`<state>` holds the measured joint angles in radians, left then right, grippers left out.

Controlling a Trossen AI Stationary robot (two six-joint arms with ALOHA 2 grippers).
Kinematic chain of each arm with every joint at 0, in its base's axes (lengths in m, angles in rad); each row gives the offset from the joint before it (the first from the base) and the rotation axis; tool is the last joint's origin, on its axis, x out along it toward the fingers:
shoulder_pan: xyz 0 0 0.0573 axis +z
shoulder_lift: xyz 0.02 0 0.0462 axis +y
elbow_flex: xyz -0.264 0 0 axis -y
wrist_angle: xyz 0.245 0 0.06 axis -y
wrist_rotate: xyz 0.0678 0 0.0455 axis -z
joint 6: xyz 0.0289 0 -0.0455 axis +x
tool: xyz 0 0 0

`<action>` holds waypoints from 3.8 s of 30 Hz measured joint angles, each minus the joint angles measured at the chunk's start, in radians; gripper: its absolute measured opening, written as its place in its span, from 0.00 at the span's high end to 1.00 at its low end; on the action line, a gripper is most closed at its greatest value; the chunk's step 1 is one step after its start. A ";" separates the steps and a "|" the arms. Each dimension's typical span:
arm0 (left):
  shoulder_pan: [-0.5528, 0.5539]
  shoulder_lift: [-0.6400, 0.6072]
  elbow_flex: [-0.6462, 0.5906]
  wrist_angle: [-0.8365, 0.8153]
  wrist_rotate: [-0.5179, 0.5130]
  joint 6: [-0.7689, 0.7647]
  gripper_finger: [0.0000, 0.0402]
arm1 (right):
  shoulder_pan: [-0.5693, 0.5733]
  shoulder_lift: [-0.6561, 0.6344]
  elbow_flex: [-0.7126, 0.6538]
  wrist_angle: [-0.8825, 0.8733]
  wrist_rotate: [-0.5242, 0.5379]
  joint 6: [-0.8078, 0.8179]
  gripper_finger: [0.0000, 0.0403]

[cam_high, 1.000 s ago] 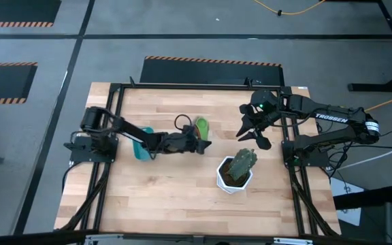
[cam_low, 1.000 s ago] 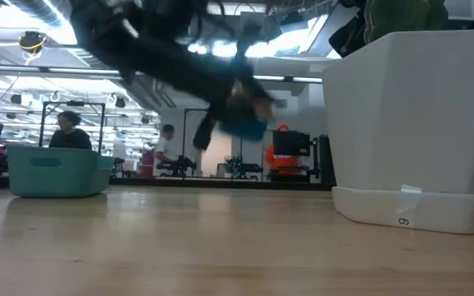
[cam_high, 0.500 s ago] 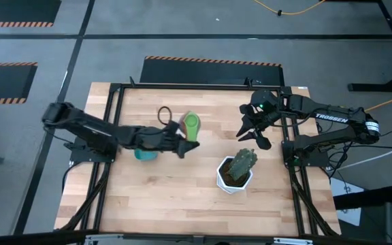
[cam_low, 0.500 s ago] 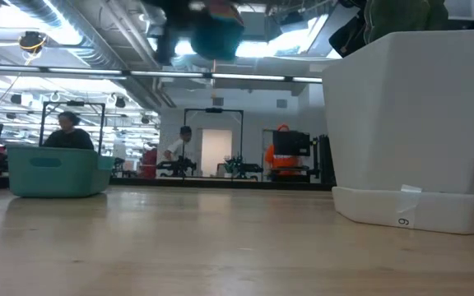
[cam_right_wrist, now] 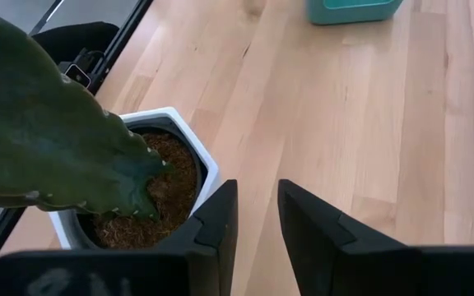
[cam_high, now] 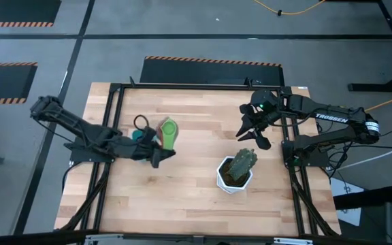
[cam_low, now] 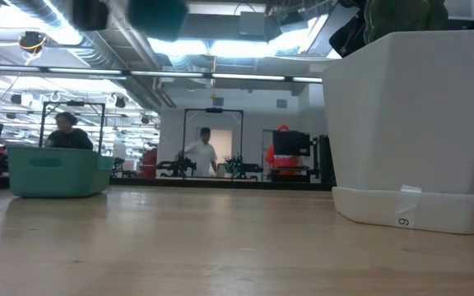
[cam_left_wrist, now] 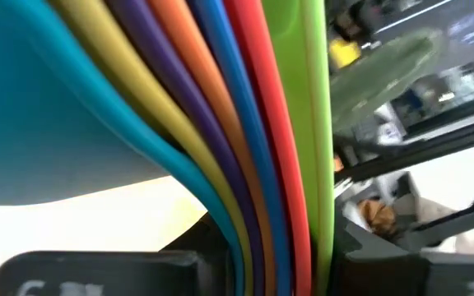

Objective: Nest measuring cups in basket
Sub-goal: Put the nested measuring cups into the blue bin

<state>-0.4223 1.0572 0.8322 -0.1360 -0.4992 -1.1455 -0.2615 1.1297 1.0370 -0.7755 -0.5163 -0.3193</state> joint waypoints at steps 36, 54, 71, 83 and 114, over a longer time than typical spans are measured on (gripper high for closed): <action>-0.433 -0.209 -0.696 0.448 -0.373 -0.449 0.80 | 0.000 0.001 0.000 0.001 0.000 -0.003 0.77; -0.456 -0.240 -0.824 0.643 -0.332 -0.506 0.80 | 0.000 0.001 0.000 0.002 0.000 -0.003 0.77; -0.455 -0.239 -0.824 0.618 -0.298 -0.554 0.77 | 0.000 0.001 0.000 0.001 0.000 -0.003 0.77; -0.455 -0.239 -0.824 0.615 -0.291 -0.547 0.69 | 0.000 0.001 0.000 0.001 0.000 -0.003 0.77; -0.455 -0.239 -0.824 0.607 -0.242 -0.555 0.66 | 0.000 0.001 -0.001 0.001 0.000 -0.003 0.77</action>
<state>-0.8776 0.8177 0.0078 0.4710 -0.7409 -1.7000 -0.2615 1.1305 1.0363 -0.7742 -0.5161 -0.3222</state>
